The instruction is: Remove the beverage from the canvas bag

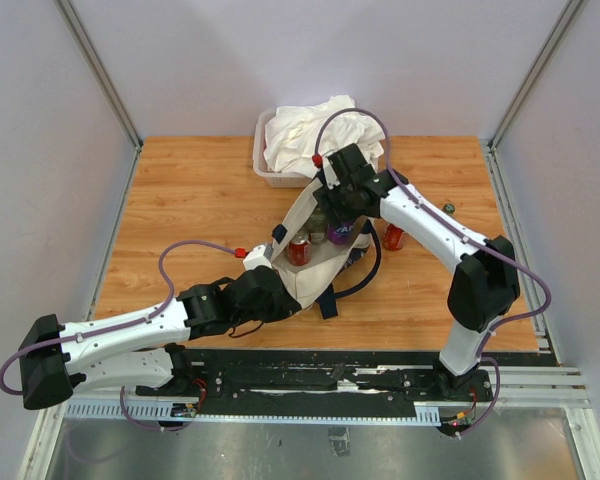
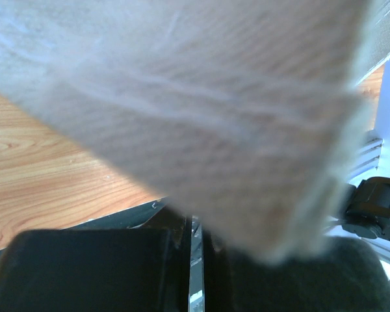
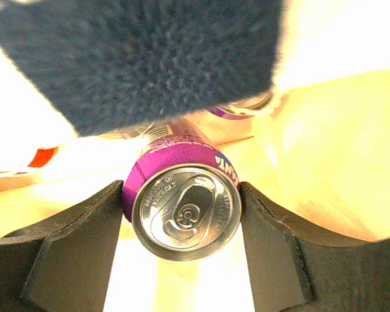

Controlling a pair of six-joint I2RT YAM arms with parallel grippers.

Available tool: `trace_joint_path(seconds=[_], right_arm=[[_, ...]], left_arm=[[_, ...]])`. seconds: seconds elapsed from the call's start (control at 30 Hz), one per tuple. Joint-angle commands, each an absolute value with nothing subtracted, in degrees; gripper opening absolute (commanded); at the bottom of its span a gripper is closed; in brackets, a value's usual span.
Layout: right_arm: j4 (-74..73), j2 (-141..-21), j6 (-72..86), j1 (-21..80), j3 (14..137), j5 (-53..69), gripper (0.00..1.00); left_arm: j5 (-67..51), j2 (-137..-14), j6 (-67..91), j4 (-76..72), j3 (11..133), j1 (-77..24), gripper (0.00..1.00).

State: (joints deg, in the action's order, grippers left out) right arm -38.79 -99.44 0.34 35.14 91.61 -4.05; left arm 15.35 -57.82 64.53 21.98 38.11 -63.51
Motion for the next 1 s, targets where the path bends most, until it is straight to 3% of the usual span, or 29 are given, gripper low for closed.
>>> trace_joint_path(seconds=[0.0, 0.53, 0.77, 0.97], right_arm=[[-38.55, -94.03, -0.83, 36.91, 97.33, -4.39, 0.01], [-45.48, -85.09, -3.63, 45.26, 107.97, -16.56, 0.01], [-46.16, -74.75, -2.37, 44.33, 100.22, -30.97, 0.01], [-48.01, -64.25, 3.76, 32.12, 87.03, -26.96, 0.01]], left_arm=[[14.35, -58.58, 64.16, 24.15, 36.87, -63.71, 0.01], [14.41, -58.46, 63.8, 24.06, 37.11, -63.67, 0.0], [14.63, -57.92, 64.02, 23.99, 36.68, -63.72, 0.0], [14.39, -57.88, 64.05, 23.69, 36.44, -63.72, 0.01]])
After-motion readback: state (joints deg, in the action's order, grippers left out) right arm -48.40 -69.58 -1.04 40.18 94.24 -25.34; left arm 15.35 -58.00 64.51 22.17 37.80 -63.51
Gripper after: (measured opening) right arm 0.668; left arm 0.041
